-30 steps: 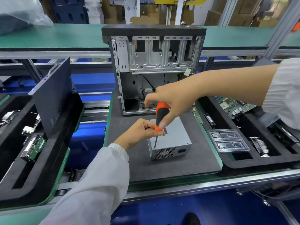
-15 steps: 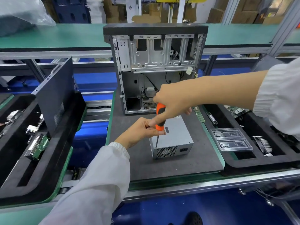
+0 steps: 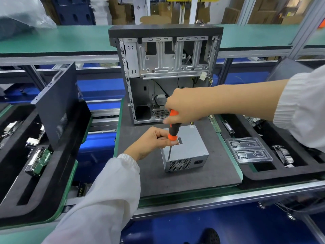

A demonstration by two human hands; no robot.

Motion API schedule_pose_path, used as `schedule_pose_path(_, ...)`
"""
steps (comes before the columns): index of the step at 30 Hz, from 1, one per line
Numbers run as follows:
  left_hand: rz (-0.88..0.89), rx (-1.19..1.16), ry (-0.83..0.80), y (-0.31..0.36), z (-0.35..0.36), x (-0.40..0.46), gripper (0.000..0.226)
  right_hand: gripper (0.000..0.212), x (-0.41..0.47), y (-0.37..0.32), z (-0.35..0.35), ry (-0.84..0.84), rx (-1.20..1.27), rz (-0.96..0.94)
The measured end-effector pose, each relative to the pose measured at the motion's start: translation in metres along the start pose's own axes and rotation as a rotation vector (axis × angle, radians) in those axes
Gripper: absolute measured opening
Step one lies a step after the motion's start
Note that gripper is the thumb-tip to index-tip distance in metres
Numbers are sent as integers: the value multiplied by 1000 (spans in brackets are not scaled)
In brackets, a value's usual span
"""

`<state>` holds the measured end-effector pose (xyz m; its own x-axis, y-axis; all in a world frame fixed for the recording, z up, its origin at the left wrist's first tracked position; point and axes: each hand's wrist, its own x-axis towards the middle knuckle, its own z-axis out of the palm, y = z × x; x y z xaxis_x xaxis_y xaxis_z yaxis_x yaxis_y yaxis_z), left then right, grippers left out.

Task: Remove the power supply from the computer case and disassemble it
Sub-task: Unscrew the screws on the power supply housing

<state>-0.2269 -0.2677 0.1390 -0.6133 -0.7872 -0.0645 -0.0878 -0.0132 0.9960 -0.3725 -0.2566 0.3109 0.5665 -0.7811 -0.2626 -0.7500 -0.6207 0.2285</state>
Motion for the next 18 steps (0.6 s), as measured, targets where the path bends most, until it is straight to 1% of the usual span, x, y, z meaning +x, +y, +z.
schedule_pose_path(1, 0, -4, 8, 0, 0, 0, 34, 22, -1, 2, -2, -50, 48, -37)
schedule_pose_path(2, 1, -7, 20, -1, -1, 1, 37, 23, -2, 4, -6, -139, 139, -43)
schedule_pose_path(3, -1, -8, 26, -2, -1, 1, 41, 38, -2, 6, -9, -220, 231, -44)
schedule_pose_path(4, -2, -6, 27, -3, -2, 1, 45, 46, -3, 6, -11, -244, 312, -23)
schedule_pose_path(6, 5, 9, 28, -4, -3, 2, 53, 46, -3, 4, -9, -188, 375, 50)
schedule_pose_path(7, 5, 15, 28, -3, -3, 2, 53, 45, -1, 3, -5, -159, 355, 82)
schedule_pose_path(10, 11, 25, 1, 0, -5, -1, 35, 34, 2, 0, 1, -126, 282, 82)
schedule_pose_path(13, 1, 154, -14, -10, -14, -7, 24, 25, 1, 4, -1, -145, 296, 72)
schedule_pose_path(16, -37, 310, -35, -25, -17, -17, 20, 24, 0, 6, 0, -133, 314, 69)
schedule_pose_path(18, -48, 342, -33, -34, -14, -24, 21, 24, -1, 6, 1, -113, 317, 61)
